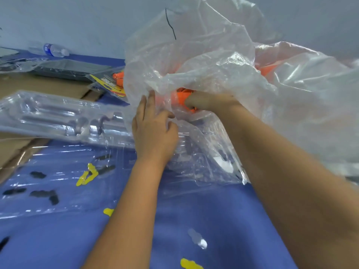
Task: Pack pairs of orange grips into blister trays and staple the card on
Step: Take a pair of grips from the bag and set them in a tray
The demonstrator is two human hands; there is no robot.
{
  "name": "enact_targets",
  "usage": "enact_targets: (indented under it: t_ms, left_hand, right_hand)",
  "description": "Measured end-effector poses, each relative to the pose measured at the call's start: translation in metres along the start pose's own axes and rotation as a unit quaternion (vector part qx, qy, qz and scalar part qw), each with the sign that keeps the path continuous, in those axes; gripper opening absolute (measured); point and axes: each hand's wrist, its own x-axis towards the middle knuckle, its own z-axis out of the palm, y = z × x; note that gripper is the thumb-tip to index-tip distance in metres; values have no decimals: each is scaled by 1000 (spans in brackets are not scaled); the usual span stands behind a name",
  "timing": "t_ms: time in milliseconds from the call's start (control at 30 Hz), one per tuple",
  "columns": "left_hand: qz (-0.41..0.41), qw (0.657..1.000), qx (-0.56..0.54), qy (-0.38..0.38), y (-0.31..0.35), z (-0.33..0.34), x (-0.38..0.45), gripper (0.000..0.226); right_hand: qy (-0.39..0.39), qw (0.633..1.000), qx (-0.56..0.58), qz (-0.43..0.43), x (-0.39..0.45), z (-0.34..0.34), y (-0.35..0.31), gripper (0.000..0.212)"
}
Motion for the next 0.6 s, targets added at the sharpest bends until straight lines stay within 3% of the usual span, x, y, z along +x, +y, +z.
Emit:
enact_targets:
  t_ms: [133,300,400,500,600]
  left_hand:
    - [20,999,-44,16,8,-8,-4,26]
    - [90,996,-15,15,18,-19,-22,29]
    - [137,991,-11,-9,33,-23,-38,30]
    - [178,982,-40,49,46,-31,-55,26]
    - [155,984,-38,81,63,-38,-71,22]
  right_hand:
    - [179,983,4,-39,-43,13,9,42]
    - [293,954,60,-16,-106,44,24,33]
    - [401,906,132,21,-137,43,32,38]
    - [466,857,217,-15,-168,37,36,50]
    - [495,828,261,-29,-188,36,42,38]
